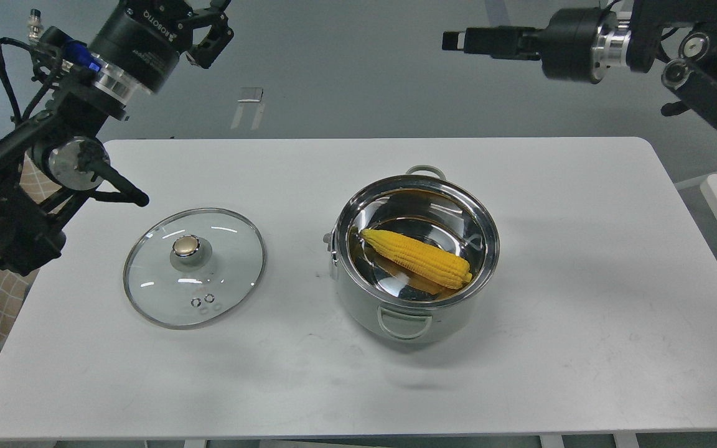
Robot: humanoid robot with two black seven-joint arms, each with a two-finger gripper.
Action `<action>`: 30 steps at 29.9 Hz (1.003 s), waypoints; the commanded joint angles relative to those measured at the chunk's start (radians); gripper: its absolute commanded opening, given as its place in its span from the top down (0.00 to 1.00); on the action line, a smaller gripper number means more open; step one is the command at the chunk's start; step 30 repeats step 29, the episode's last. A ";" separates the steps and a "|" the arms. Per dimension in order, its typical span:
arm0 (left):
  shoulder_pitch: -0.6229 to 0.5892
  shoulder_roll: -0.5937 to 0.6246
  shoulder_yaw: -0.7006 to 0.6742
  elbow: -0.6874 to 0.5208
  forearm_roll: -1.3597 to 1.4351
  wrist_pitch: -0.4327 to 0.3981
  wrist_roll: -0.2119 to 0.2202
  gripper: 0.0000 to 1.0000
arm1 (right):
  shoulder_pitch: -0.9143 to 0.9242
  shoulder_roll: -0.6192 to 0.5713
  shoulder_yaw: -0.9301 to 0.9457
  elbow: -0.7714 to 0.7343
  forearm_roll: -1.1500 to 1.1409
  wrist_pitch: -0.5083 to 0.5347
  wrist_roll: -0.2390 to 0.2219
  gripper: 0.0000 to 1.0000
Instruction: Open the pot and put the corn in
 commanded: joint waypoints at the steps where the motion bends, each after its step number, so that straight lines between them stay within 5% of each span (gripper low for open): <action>1: 0.001 -0.038 0.014 0.059 0.005 -0.002 0.000 0.02 | -0.144 0.008 0.076 -0.045 0.352 -0.068 0.000 0.00; 10: 0.014 -0.161 0.024 0.274 0.008 -0.123 0.013 0.02 | -0.377 0.097 0.324 -0.054 0.569 -0.094 0.000 0.00; 17: 0.038 -0.270 0.025 0.415 0.017 -0.127 0.012 0.02 | -0.452 0.221 0.409 -0.141 0.569 -0.078 0.000 0.00; 30: 0.044 -0.296 0.022 0.458 0.017 -0.127 0.012 0.02 | -0.469 0.226 0.409 -0.148 0.577 -0.016 0.000 0.00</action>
